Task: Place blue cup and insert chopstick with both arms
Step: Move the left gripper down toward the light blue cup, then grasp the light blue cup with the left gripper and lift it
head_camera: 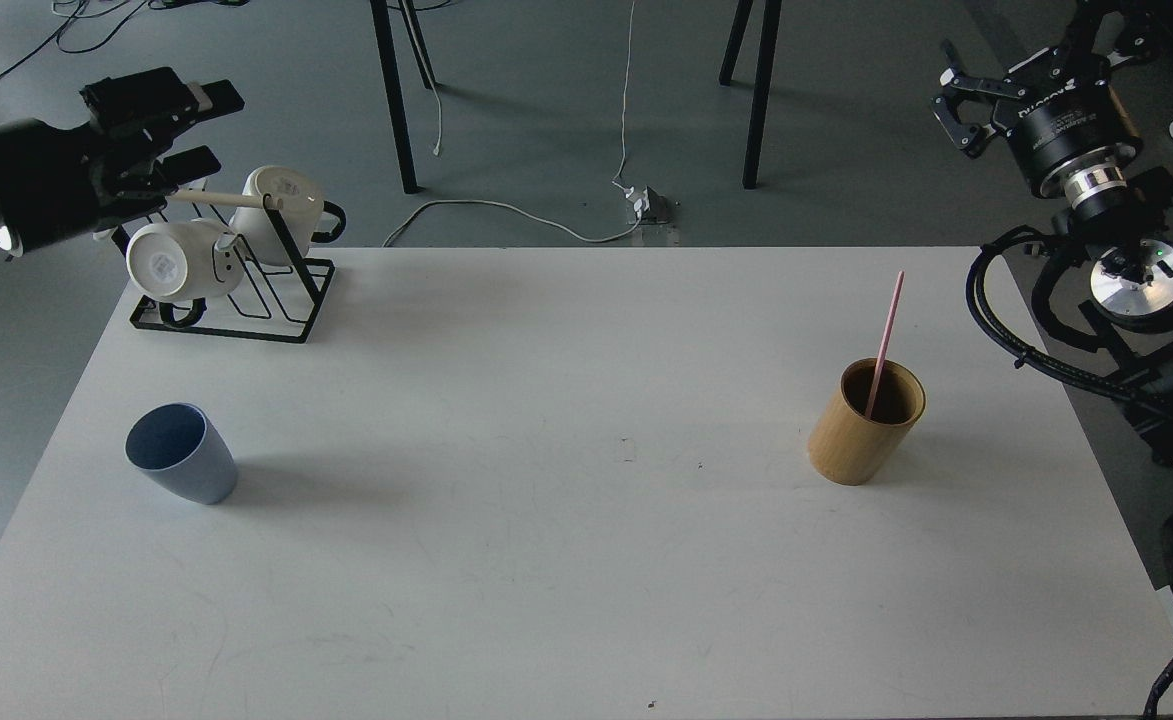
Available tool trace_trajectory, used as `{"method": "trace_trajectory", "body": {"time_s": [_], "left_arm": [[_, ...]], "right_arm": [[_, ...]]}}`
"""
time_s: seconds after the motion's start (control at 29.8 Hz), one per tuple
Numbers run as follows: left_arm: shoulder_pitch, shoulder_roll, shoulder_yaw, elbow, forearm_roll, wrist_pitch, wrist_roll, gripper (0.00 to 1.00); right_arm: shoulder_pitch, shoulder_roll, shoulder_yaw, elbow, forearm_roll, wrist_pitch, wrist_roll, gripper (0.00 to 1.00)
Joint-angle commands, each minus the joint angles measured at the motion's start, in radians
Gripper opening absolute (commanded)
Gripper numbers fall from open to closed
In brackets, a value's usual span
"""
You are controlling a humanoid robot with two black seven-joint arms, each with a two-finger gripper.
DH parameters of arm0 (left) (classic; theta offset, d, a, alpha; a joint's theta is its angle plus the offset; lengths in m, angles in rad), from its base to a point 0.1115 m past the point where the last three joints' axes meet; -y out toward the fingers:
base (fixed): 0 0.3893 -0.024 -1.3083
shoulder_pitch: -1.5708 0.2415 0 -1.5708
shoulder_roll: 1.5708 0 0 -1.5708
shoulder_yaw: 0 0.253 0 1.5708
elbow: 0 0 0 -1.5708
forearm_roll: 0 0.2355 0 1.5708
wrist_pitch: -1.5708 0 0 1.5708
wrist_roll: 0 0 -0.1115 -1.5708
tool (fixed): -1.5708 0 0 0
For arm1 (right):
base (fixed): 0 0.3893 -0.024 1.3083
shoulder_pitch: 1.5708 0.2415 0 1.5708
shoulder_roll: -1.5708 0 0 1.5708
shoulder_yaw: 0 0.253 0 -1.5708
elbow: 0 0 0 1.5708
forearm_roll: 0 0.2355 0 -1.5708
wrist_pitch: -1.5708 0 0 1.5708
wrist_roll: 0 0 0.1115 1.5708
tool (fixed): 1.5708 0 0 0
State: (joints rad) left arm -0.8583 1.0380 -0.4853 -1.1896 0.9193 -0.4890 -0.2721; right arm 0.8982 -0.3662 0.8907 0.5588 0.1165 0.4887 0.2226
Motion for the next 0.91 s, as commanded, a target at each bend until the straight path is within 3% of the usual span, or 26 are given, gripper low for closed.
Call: {"method": "trace_trajectory", "body": {"time_s": [0.0, 0.13, 0.23, 0.34, 0.4, 0.57, 0.74, 0.87], "left_arm": [[0.054, 0.05, 0.001, -0.057, 0.212, 0.0, -0.001, 0.89], [0.128, 0.089, 0.004, -0.067, 0.323, 0.009, -0.039, 0.83], [0.191, 0.108, 0.01, -0.07, 0.438, 0.107, -0.055, 0.83], [0.252, 0.111, 0.022, -0.045, 0.571, 0.22, -0.122, 0.83], [0.287, 0.108, 0.034, 0.008, 0.598, 0.289, -0.144, 0.83], [0.331, 0.091, 0.109, 0.148, 0.612, 0.398, -0.147, 0.8], [0.328, 0.013, 0.198, 0.275, 0.657, 0.455, -0.19, 0.78], [0.328, -0.025, 0.201, 0.317, 0.678, 0.474, -0.19, 0.78]], "right_arm": [[-0.002, -0.014, 0.001, 0.0, 0.0, 0.0, 0.0, 1.0], [-0.002, -0.025, -0.001, -0.005, 0.0, 0.0, 0.0, 1.0], [-0.001, -0.034, -0.001, -0.004, 0.0, 0.0, 0.0, 1.0], [0.001, -0.036, 0.002, -0.004, 0.0, 0.0, 0.001, 1.0], [0.001, -0.037, 0.002, -0.004, 0.0, 0.0, 0.0, 1.0], [-0.004, -0.037, 0.007, -0.004, 0.002, 0.0, 0.001, 1.0], [-0.005, -0.028, 0.007, -0.004, 0.002, 0.0, 0.003, 1.0], [-0.001, -0.023, 0.005, -0.004, 0.002, 0.0, 0.003, 1.0]]}}
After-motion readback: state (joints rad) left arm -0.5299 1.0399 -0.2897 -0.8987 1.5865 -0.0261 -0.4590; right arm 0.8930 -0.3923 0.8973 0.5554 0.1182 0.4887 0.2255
